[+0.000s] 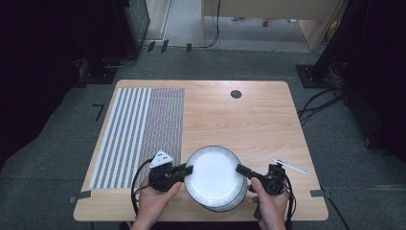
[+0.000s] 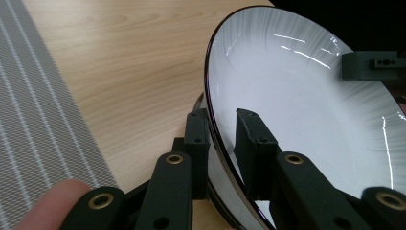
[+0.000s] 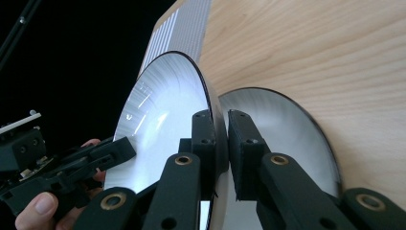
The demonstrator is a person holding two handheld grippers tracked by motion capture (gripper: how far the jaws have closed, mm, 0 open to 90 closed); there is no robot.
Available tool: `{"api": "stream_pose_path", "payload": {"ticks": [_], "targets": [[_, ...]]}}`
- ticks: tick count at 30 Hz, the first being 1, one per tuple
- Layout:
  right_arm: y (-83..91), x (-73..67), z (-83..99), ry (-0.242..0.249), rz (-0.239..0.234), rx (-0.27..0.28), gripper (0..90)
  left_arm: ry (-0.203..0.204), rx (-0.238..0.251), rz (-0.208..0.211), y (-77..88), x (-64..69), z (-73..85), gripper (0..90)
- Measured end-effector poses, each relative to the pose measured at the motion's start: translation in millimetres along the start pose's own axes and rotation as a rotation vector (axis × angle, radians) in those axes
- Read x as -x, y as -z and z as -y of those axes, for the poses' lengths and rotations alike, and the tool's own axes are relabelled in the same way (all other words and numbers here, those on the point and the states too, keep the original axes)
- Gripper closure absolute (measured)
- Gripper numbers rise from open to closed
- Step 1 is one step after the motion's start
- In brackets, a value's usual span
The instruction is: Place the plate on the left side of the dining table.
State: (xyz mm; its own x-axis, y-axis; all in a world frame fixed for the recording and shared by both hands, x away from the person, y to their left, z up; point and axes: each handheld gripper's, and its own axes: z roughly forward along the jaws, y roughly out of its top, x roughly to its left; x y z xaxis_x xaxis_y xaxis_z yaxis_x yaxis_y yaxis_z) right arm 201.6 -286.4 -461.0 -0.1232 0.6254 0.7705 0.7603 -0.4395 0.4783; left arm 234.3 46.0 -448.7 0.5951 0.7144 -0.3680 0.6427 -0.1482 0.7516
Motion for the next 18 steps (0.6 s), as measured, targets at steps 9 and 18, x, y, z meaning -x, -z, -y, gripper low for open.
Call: {"api": "stream_pose_path", "payload": {"ticks": [9,18], "targets": [[-29.5,-29.2,-10.4,0.021,-0.030,-0.007,82.5,0.036,0.056,-0.050,26.3,-24.6,-17.9,79.5],[-62.2,-57.9,-23.6,0.046,-0.045,-0.032,82.4,0.087,0.100,-0.084,48.2,-51.5,-26.9,79.9]]}}
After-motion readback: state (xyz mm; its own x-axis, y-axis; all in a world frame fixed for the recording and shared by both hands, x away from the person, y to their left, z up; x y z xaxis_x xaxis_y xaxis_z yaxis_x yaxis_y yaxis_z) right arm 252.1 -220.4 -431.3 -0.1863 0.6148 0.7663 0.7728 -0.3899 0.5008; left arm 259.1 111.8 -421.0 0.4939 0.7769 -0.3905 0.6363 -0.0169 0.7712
